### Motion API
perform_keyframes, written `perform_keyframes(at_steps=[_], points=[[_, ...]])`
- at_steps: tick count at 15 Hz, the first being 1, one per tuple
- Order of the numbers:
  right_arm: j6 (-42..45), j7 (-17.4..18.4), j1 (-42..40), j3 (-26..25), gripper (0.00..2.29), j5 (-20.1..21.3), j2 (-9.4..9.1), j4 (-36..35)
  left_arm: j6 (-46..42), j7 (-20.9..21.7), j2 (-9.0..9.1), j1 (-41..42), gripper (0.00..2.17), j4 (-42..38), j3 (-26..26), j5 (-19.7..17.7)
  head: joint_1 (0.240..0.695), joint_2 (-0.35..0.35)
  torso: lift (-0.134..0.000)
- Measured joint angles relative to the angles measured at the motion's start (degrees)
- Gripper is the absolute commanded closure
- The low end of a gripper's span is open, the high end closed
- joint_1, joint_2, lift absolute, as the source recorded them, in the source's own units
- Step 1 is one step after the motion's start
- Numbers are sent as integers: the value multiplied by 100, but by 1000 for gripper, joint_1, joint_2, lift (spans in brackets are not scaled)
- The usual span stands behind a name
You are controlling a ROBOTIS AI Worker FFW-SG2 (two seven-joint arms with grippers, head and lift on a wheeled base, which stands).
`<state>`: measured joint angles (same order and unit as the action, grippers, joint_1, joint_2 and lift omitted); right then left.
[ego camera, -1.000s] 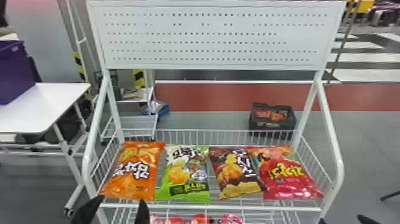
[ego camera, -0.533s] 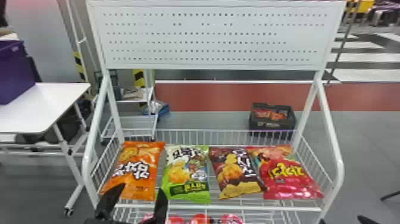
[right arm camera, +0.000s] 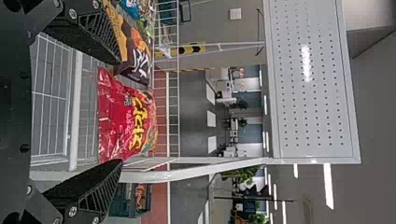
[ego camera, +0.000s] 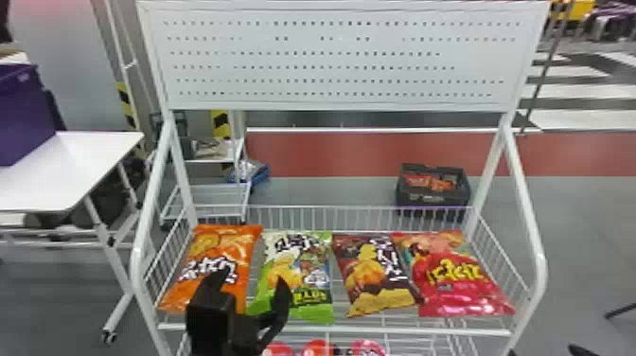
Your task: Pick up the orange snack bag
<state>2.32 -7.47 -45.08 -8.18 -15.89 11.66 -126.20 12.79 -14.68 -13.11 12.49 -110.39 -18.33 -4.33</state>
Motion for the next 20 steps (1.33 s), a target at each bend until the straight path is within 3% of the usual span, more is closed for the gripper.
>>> perform_keyframes(at_steps=[6, 20], points=[[0, 0, -10, -8, 147, 9, -3, 8, 686, 9, 218, -895, 154, 706, -12, -124, 499, 0, 0], [0, 2, -44, -17, 147, 7, 58, -10, 1261, -36, 248, -1371, 161, 1360, 480, -285, 499, 0, 0]])
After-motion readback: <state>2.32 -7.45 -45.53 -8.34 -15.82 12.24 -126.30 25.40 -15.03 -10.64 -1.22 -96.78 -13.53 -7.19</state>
